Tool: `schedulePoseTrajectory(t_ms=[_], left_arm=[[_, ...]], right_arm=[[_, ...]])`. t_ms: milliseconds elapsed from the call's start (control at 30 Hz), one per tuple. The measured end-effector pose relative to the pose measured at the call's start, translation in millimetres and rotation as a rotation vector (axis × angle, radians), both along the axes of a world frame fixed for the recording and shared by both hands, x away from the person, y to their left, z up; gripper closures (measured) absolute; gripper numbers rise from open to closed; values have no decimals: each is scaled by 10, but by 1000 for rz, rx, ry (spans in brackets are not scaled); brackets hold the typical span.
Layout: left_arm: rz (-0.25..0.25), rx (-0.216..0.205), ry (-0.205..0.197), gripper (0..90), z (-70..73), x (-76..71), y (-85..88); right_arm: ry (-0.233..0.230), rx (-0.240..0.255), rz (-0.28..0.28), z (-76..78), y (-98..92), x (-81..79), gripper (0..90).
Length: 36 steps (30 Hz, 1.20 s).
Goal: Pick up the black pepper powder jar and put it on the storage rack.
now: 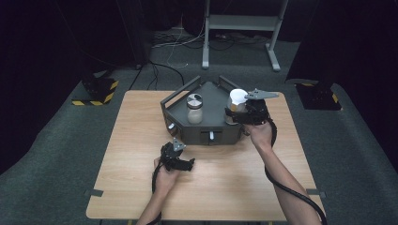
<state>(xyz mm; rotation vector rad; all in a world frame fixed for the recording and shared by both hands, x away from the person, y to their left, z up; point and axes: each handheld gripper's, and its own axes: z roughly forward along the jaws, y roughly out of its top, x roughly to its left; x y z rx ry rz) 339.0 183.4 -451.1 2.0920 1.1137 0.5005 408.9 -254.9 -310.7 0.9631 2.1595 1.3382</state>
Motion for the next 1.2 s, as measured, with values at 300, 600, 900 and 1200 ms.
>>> schedulePoseTrajectory(t_ms=[300,600,900,1200], left_arm=[[0,0,0,71,0,0,0],[0,0,0,71,0,0,0],[1,0,0,71,0,-2,-1],[1,0,0,71,0,-2,-1]], right_arm=[[10,-14,-19,-36,67,62,304],[18,-22,-31,-95,97,95,303],[-1,-43,-21,-118,124,80,302],[-3,-42,-22,-127,129,78,299]])
